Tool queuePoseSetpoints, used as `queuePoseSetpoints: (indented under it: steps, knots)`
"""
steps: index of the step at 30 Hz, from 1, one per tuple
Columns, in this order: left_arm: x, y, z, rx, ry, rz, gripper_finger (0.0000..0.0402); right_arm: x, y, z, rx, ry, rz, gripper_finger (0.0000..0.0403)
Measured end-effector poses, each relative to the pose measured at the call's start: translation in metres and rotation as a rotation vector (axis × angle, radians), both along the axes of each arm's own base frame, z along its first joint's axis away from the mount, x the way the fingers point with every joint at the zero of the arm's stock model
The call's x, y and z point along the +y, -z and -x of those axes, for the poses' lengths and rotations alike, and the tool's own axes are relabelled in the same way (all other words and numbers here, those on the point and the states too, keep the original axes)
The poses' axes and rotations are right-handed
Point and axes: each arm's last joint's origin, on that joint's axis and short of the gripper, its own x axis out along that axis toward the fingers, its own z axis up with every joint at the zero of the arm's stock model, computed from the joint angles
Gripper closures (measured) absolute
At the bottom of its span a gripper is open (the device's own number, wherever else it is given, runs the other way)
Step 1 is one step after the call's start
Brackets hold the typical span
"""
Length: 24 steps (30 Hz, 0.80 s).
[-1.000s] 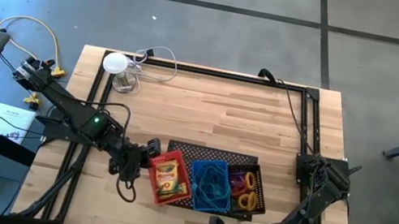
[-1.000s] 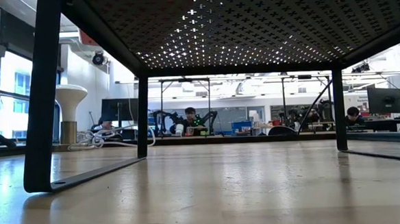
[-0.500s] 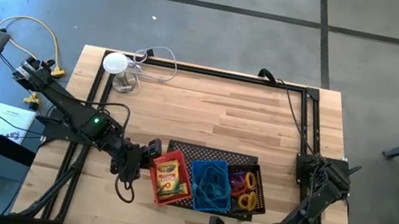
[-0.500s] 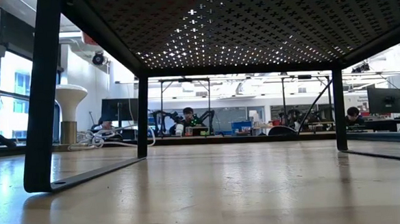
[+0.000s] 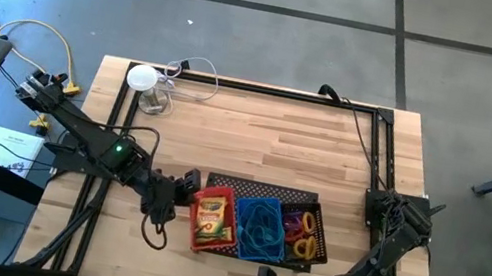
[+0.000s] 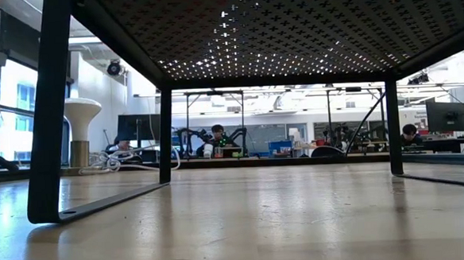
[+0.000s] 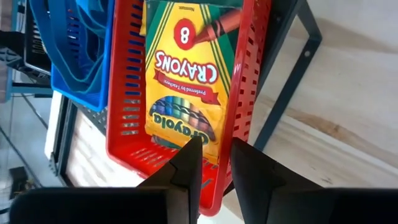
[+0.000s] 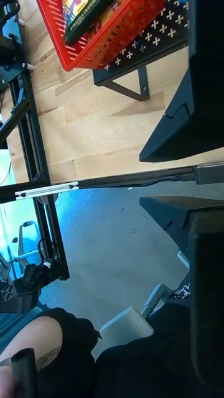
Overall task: Pick & Place Office Desk Supplies
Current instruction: Put the red bin with crayon boxes on the shelf
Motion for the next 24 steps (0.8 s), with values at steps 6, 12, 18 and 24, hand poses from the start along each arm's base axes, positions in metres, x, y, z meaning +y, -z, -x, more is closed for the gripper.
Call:
queuePoseSetpoints:
  steps: [6,12,18,24]
  knots:
    - [0.0007,-0.0003,-0.0004,-0.012,-0.018,-0.019,0.0327,-0.0001,0.0,-0.0001,0.0,0.0,0.0,0.0317]
    - [0.0023,-0.0009,-0.0013,-0.029,-0.043,-0.047,0.0327,-0.0001,0.0,-0.0001,0.0,0.0,0.0,0.0317]
    - [0.0034,-0.0009,-0.0018,-0.029,-0.048,-0.046,0.0327,-0.0001,0.0,-0.0001,0.0,0.0,0.0,0.0317]
    - [0.0,-0.0026,-0.0021,-0.055,0.011,-0.087,0.0327,-0.0001,0.0,-0.0001,0.0,0.0,0.0,0.0317]
